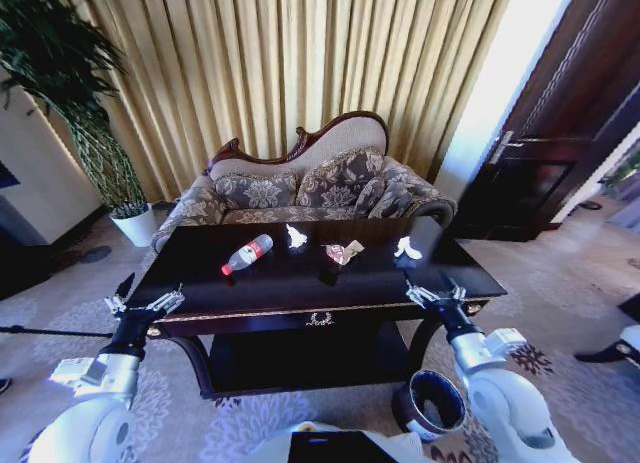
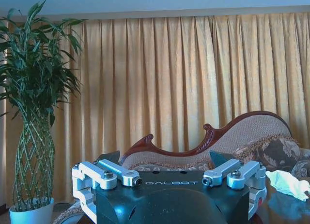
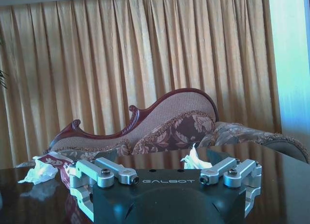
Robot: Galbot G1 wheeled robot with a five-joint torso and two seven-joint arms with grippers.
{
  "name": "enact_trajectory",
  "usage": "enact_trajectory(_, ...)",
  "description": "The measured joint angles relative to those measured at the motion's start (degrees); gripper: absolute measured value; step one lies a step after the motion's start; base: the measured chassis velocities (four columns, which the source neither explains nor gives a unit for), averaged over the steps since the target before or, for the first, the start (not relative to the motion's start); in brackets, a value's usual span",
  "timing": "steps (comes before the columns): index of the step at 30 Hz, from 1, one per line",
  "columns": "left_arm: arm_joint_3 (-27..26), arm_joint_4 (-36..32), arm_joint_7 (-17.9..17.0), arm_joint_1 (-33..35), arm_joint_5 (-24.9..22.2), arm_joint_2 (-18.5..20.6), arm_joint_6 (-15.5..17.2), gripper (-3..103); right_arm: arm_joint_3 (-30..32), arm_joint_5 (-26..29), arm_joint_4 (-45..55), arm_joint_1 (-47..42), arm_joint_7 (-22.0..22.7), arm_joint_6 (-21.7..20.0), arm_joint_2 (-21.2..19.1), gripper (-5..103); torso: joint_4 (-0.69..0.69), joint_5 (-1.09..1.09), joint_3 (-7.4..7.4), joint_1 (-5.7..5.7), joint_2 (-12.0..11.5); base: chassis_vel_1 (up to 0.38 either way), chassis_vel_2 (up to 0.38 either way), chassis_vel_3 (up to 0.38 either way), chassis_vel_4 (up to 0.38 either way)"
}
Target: Move to the front of the table and place the trash on the table into the trash bin.
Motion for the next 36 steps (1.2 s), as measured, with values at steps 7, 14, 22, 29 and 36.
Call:
enact_trajectory(7, 0.0, -0.2, 0.0, 0.0, 0.1, 0.1, 0.0, 100, 0.0, 0.1, -0.6, 0.1, 0.0, 0.0, 0.0, 100, 0.00, 0.00, 0.01, 0.03, 0.0, -0.011, -0.017, 0.014, 0.005)
enact_trajectory(14, 0.1, -0.3, 0.0, 0.0, 0.3, 0.0, 0.0, 100, 0.0, 0.2, -0.9, 0.0, 0.0, 0.4, 0.1, 100, 0.00, 0.00, 0.00, 0.02, 0.0, -0.052, -0.056, 0.042, 0.052)
enact_trajectory(22, 0.2, -0.3, 0.0, 0.0, 0.4, -0.1, 0.0, 100, 0.0, 1.5, -1.9, 0.4, -0.1, 1.1, -0.3, 100, 0.00, 0.01, 0.01, 0.03, 0.0, -0.025, -0.019, 0.025, 0.019)
enact_trajectory(29, 0.1, -1.1, 0.0, 0.3, 0.2, -0.2, 0.0, 100, -0.2, 4.9, -5.4, 4.8, 0.0, -0.1, -4.5, 100, 0.00, 0.00, 0.00, 0.02, 0.0, 0.000, 0.000, 0.000, 0.000)
enact_trajectory(36, -0.8, -1.8, -0.5, 0.8, -0.5, 0.2, 0.4, 100, -0.7, 12.2, -10.9, 13.2, 2.5, -5.6, -10.8, 100, 0.00, 0.02, 0.01, 0.02, 0.0, 0.000, 0.000, 0.000, 0.000)
